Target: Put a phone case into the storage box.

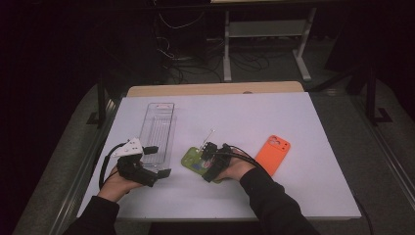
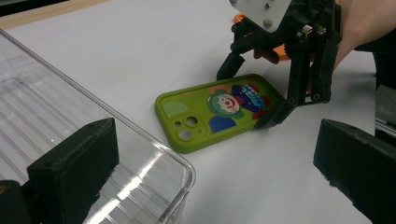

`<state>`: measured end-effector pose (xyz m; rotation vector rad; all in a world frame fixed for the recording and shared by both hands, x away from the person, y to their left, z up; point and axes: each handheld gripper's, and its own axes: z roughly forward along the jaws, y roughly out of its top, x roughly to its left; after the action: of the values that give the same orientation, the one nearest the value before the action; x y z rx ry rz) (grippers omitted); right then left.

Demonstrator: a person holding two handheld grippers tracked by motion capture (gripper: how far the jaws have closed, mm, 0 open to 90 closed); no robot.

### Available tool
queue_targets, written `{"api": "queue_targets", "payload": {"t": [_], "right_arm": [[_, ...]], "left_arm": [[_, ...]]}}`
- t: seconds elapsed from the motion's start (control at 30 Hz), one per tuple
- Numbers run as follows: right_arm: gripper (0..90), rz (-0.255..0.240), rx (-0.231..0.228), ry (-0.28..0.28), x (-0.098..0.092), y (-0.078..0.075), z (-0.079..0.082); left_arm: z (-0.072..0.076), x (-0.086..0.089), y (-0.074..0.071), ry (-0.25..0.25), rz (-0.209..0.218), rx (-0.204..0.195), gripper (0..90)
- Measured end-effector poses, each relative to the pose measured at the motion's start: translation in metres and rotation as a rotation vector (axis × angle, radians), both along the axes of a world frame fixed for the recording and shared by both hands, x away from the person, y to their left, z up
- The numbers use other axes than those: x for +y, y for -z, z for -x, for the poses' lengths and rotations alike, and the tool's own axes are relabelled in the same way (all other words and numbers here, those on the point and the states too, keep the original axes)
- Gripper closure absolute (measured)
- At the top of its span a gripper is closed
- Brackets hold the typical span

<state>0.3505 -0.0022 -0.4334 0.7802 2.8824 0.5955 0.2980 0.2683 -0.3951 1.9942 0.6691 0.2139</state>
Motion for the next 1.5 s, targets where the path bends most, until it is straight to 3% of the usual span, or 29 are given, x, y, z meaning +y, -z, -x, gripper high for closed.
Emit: {"api": "queue_targets", "payload": {"t": [0.57, 0.7, 0.83, 0.9, 1.13, 1.5], "right_arm": [[15.4, -0.006, -0.002, 0.011, -0.001, -0.002, 0.002], [15.4, -0.03, 0.007, 0.004, -0.009, -0.008, -0.002], [15.4, -0.033, -0.009, -0.005, -0.02, -0.014, -0.006], [15.4, -0.038, -0.01, -0.011, -0.026, -0.018, -0.008], [15.4, -0.033, -0.033, -0.061, -0.047, -0.034, -0.011], [15.4, -0.086, -0.036, -0.188, -0.083, -0.049, -0.012]], "left_arm": [[-0.001, 0.001, 0.0, -0.002, 0.007, 0.009, 0.0], [-0.003, 0.001, -0.001, 0.015, -0.012, 0.011, 0.0], [-0.004, -0.002, -0.006, 0.011, 0.014, 0.013, 0.0], [-0.006, -0.003, -0.009, 0.026, -0.006, 0.004, 0.0], [-0.012, -0.021, -0.021, 0.062, -0.034, -0.02, 0.0], [-0.023, -0.061, -0.029, 0.191, -0.074, -0.031, 0.0]]}}
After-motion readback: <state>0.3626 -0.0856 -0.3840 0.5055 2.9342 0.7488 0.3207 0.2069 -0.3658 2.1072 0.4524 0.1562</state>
